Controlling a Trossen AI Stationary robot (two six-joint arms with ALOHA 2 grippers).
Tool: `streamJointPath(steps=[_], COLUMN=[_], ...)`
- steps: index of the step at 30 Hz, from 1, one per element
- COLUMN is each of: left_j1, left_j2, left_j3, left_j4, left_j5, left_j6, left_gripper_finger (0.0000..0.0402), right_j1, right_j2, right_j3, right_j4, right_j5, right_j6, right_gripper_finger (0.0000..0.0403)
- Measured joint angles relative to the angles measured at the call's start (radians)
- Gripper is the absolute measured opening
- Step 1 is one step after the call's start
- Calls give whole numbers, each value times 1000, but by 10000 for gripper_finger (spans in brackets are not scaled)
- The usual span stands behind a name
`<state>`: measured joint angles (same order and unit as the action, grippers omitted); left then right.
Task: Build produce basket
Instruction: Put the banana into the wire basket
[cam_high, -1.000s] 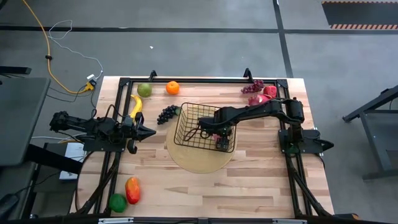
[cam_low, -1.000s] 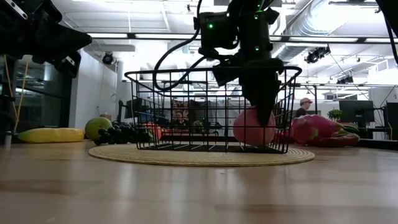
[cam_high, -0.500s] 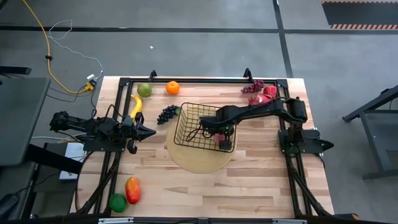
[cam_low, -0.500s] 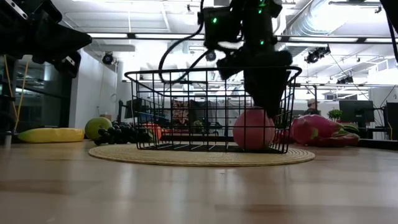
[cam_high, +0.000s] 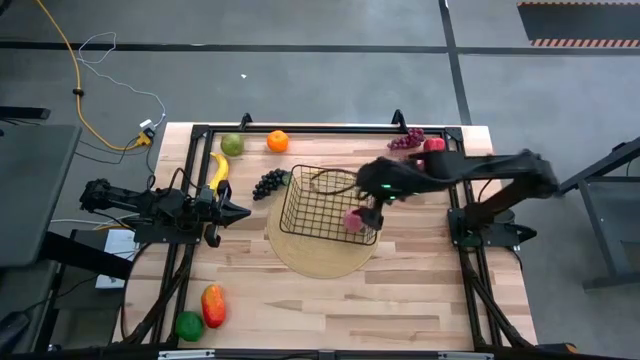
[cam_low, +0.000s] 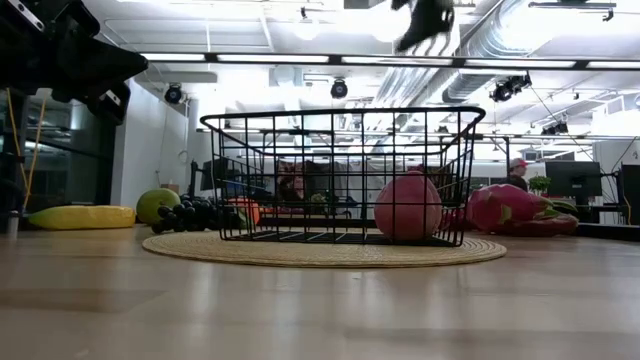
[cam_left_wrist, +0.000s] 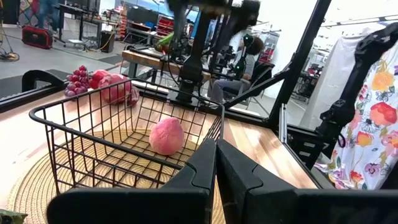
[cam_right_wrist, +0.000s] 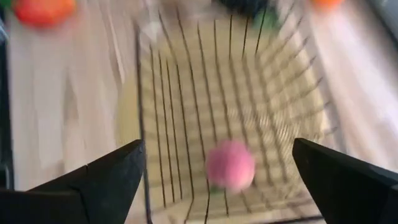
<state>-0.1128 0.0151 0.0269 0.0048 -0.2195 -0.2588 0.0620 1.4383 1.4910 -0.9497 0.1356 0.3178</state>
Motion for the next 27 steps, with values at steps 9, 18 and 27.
streamJointPath(steps=[9,18,27], left_j1=[0,0,0], left_j2=[0,0,0], left_j3=[0,0,0], left_j4=[59,241,262], left_j5=[-52,-91,-190], left_j6=[-30,-102,-191], left_gripper_finger=[3,3,3], right_j1=[134,105,54], right_j2=[-177,-543,-784], right_j3=[-55,-640,-978], right_j4=[10,577,1274], right_j5=[227,46,-32], right_j6=[76,104,101], right_gripper_finger=[397,397,397])
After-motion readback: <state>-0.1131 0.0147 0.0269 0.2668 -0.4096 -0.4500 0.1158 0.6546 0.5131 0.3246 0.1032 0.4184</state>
